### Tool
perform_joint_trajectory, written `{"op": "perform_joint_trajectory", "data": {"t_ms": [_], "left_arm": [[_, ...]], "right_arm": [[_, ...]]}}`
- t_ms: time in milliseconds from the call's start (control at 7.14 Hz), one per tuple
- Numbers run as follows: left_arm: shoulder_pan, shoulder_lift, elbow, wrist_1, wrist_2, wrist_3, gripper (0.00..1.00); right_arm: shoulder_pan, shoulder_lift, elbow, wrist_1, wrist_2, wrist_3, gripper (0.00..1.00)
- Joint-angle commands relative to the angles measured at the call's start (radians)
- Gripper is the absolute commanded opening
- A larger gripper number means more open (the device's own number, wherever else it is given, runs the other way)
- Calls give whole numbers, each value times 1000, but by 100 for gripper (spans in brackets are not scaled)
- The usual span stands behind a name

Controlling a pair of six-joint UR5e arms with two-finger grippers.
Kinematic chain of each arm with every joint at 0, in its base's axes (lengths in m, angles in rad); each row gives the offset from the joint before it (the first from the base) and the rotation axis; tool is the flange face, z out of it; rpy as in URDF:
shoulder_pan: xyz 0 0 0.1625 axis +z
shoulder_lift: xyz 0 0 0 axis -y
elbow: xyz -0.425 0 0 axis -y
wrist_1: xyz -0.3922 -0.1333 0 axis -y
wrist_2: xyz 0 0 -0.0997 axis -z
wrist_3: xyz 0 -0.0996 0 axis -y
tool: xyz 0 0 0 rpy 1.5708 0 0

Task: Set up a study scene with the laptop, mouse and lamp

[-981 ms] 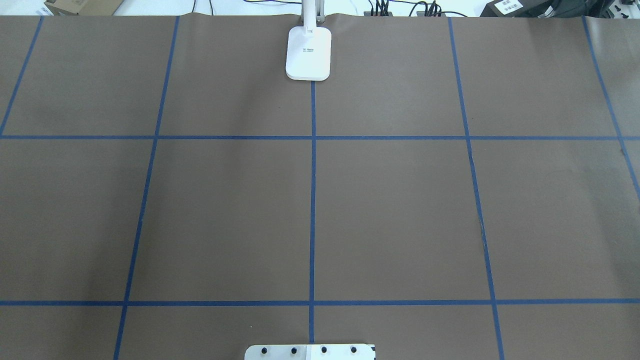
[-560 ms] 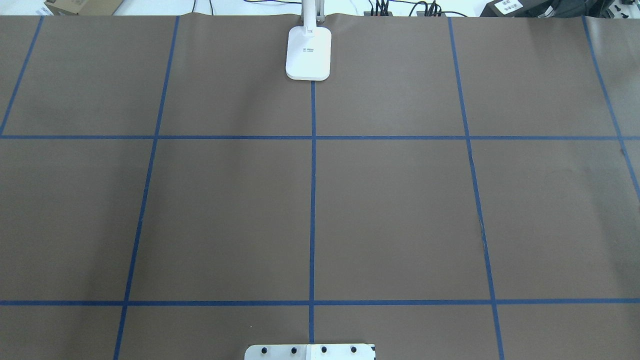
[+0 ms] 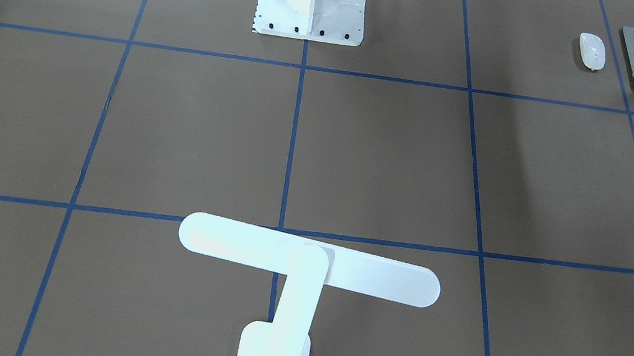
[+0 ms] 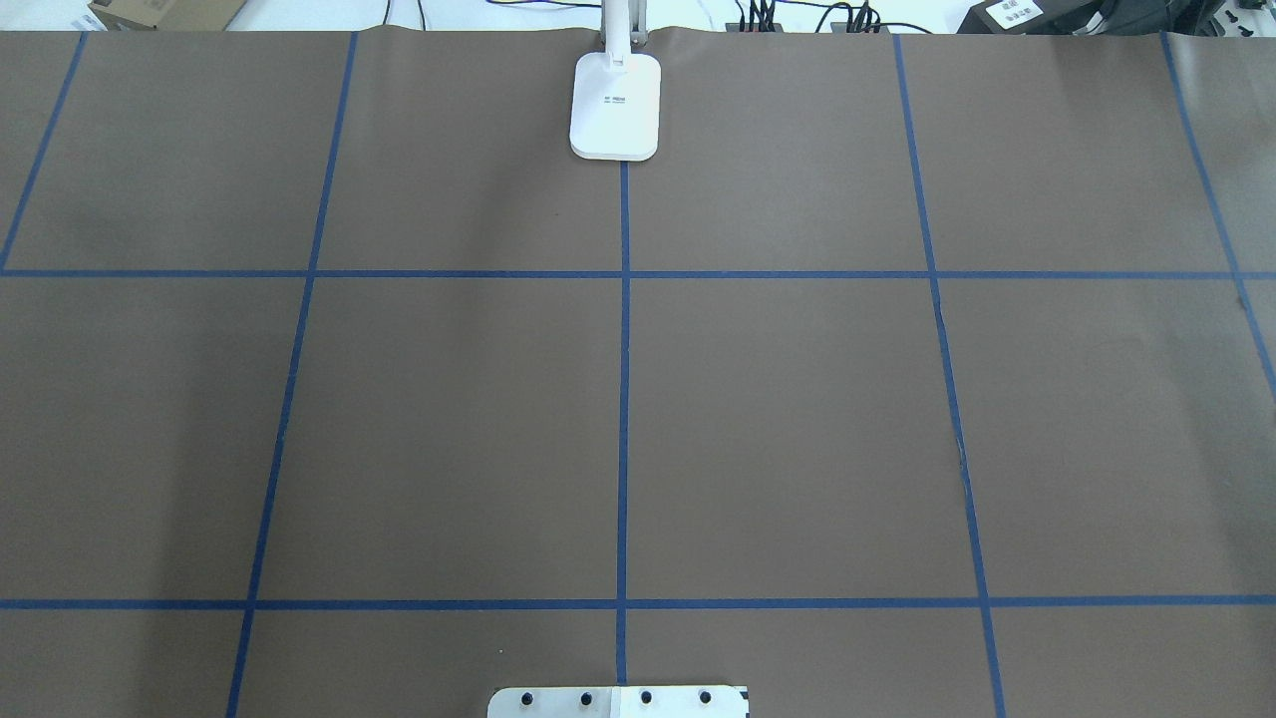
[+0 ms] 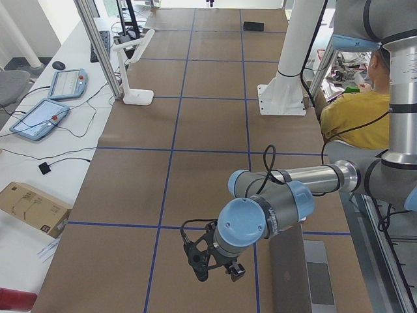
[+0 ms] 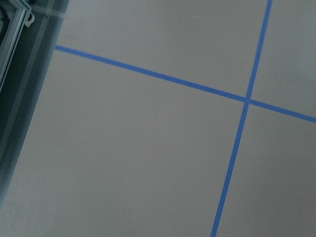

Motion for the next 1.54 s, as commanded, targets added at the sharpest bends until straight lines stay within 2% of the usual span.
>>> {"op": "perform_joint_trajectory", "data": {"t_ms": [0,280,560,981,1121,1401], "left_arm": [[-218,177,-55,4,8,-60,100],[-323,283,-59,13,13,-134,99],[-356,355,-58,24,60,-186,99],[-410,354,-58,90,91,-206,99],[-463,360,-58,90,94,-215,99],[-473,357,-46,88,94,-222,99]], "right_arm": [[0,2,0,1,0,-1,100],[0,0,3,1,6,-1,100],[0,2,3,1,6,-1,100],[0,3,4,1,6,-1,100],[0,3,4,1,6,-1,100],[0,6,4,1,8,-1,100]]}}
